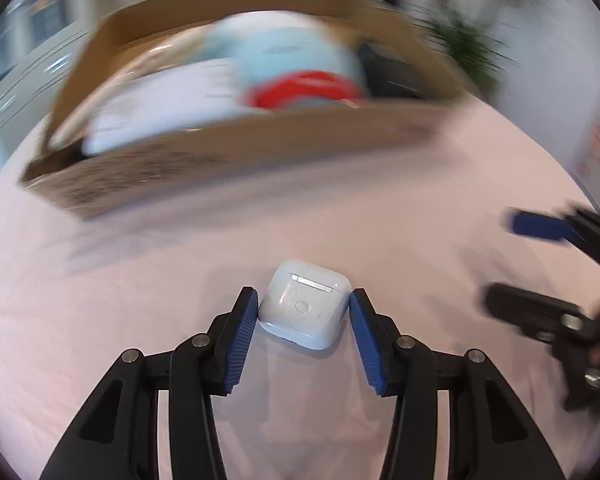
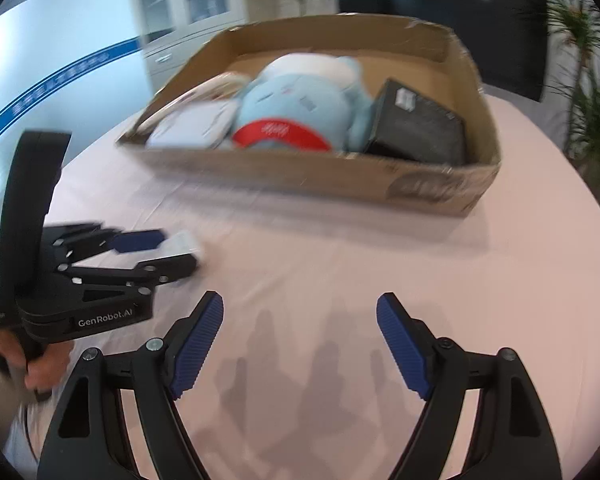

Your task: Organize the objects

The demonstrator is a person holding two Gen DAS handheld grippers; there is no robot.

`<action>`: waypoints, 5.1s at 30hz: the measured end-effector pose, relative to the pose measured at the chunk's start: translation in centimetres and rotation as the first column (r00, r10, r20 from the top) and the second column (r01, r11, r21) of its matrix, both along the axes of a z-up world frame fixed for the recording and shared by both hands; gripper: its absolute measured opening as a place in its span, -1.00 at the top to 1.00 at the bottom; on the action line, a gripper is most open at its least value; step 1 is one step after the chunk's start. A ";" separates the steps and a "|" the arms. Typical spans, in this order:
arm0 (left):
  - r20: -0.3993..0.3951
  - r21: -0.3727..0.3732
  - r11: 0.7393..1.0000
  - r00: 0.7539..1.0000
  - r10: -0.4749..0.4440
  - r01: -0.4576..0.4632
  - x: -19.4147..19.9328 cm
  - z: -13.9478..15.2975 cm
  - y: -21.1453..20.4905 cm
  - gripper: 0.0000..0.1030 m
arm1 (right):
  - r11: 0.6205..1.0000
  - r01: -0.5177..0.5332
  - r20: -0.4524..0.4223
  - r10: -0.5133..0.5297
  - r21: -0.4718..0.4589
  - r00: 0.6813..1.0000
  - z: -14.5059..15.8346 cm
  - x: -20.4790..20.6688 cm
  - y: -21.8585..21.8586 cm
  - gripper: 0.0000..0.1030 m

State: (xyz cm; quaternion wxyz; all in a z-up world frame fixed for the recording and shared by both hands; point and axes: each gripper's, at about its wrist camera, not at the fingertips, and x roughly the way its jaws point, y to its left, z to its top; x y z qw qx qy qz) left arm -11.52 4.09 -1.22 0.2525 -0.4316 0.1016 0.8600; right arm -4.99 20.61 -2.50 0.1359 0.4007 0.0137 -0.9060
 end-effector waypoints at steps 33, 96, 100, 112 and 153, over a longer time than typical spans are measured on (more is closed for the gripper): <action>-0.149 -0.173 0.964 0.963 -0.226 0.200 10.2 -0.9 1.7 -1.00 | 0.989 -0.107 0.125 0.120 -0.104 0.985 -2.3 6.5 -3.5 0.20; -0.126 -0.082 0.912 0.903 -0.410 0.402 7.7 8.6 3.1 0.18 | 0.970 -0.232 0.124 0.240 -0.070 0.963 5.5 1.1 -4.3 0.21; -0.161 -0.101 0.907 0.893 -0.421 0.409 5.6 10.6 3.5 0.18 | 0.969 -0.240 0.087 0.244 -0.056 0.966 7.6 -0.7 -3.7 0.22; -0.205 -0.137 0.892 0.869 -0.450 0.430 -5.1 15.4 7.4 0.19 | 0.976 -0.213 0.014 0.214 -0.056 0.977 12.2 -10.1 -0.2 0.22; -0.217 0.054 0.990 0.966 0.141 -0.133 -7.5 10.4 -0.8 -0.92 | 0.932 0.363 -0.053 -0.362 0.006 0.931 5.6 -11.4 4.6 -0.53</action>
